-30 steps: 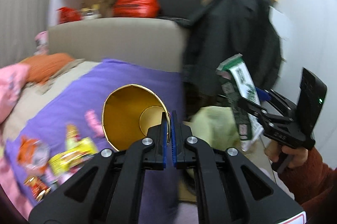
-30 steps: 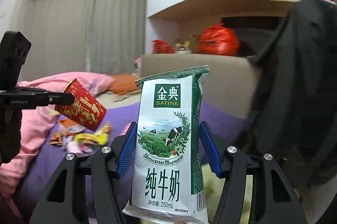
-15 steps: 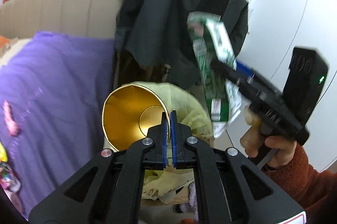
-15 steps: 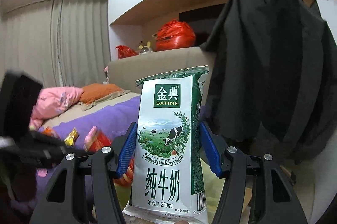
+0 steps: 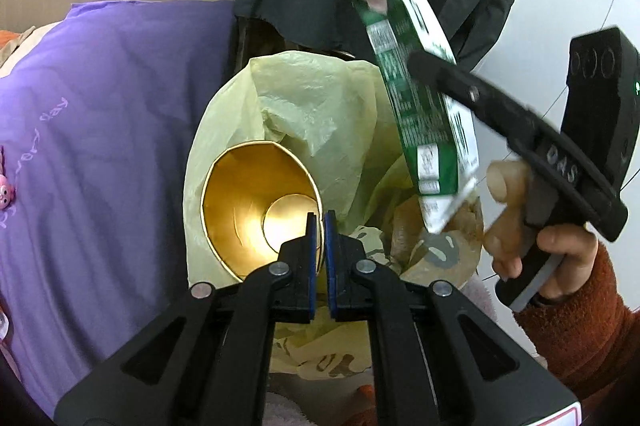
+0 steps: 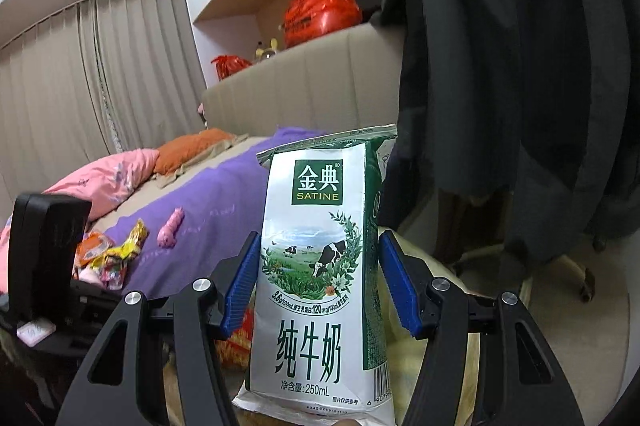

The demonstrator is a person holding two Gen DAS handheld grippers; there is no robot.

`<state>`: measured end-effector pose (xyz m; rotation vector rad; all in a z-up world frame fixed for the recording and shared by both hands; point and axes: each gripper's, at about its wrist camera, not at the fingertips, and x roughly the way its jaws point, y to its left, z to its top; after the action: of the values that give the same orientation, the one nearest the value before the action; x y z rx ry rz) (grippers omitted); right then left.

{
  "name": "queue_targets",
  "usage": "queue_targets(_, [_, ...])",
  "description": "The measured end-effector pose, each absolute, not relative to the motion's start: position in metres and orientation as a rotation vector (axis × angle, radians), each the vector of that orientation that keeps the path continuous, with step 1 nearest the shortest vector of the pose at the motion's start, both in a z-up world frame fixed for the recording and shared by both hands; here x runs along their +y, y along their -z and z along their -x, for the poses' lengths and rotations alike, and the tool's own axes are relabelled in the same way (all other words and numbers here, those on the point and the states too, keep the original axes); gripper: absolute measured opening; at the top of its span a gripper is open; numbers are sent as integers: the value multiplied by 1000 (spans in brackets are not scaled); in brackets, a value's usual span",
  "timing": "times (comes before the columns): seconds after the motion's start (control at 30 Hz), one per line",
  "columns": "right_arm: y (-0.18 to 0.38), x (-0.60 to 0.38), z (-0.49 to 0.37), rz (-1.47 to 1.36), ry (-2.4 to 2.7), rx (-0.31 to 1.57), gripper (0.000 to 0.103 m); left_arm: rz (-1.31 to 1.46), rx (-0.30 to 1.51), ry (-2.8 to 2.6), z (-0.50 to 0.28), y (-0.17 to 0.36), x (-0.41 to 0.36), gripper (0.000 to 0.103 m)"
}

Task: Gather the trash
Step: 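Carry the can and carton to the yellow bag and release both, then return both tools to the bed over the remaining wrappers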

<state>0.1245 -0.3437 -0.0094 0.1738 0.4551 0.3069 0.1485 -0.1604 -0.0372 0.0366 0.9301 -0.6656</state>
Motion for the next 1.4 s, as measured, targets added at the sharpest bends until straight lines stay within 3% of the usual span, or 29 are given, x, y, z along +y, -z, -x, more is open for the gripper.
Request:
queue_targets(0.2, [21,-344,-106,-168,-306,481,57,-2,930,692,-141,38,-151,7])
queue_targets(0.37, [18,-342,-103,-169,-306,500,65,73,925,725,-148,33,-142,39])
queue_targets(0.53, [11,-333,-97,-138,-283,491,65,125,898,684,-144,19,-120,49])
queue_targets(1.03, [-24,-242,-97,48,-384,526,65,77,718,367,-114,-8,1,52])
queue_targets(1.4, [-15,-127,-113,130,-537,621,65,199,636,14,-68,-16,187,54])
